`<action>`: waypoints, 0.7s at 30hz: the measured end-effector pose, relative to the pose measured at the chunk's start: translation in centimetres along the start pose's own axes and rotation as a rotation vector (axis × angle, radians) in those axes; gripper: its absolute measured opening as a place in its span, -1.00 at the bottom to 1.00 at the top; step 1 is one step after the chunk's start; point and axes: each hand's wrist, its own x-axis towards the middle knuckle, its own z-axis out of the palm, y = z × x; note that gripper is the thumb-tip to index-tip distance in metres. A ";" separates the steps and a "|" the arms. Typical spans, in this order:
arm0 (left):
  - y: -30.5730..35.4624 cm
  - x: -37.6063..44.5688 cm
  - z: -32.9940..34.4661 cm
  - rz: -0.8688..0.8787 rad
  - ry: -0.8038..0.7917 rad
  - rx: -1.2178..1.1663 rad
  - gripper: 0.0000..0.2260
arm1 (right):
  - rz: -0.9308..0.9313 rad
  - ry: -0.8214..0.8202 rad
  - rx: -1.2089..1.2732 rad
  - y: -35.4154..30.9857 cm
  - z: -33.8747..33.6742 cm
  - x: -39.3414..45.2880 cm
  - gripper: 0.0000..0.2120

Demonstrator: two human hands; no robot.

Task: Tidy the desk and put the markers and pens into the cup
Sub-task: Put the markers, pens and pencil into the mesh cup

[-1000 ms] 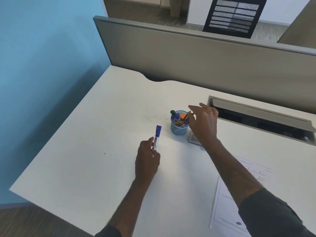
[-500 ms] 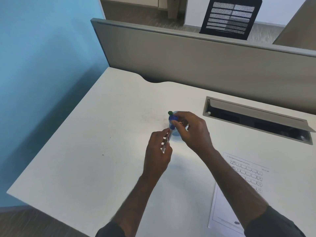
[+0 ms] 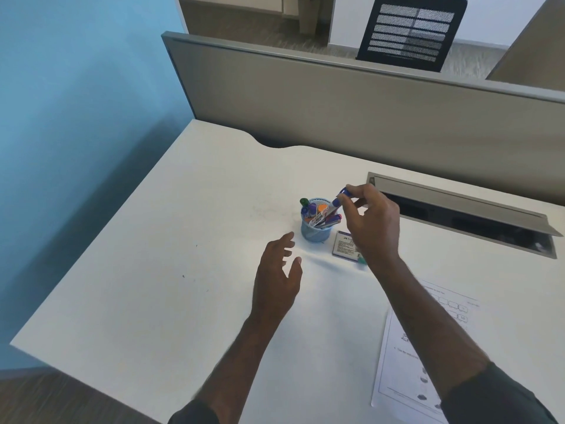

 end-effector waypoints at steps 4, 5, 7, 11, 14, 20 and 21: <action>-0.2 -0.1 0.0 -0.003 -0.011 0.018 -0.58 | -0.017 -0.034 -0.104 0.5 1.5 -1.3 -0.88; -0.3 -0.1 0.0 -0.003 -0.013 0.021 -0.58 | -0.041 -0.047 -0.139 0.6 1.9 -1.5 -0.87; -0.5 -0.2 -0.1 -0.003 -0.014 0.030 -0.57 | -0.081 -0.075 -0.200 0.8 2.8 -1.9 -0.85; -0.8 -0.2 -0.2 -0.015 -0.013 0.039 -0.57 | -0.094 -0.038 -0.225 0.9 3.6 -2.1 -0.85; -1.0 -0.1 -0.4 -0.018 -0.011 0.036 -0.57 | -0.105 0.019 -0.209 0.7 3.3 -1.8 -0.86; -1.0 -0.1 -0.2 -0.022 -0.014 0.013 -0.57 | -0.117 0.150 -0.204 0.4 2.1 -0.4 -0.86; -0.9 -0.1 -0.1 -0.023 -0.015 0.014 -0.58 | -0.119 0.151 -0.210 0.4 2.2 -0.4 -0.86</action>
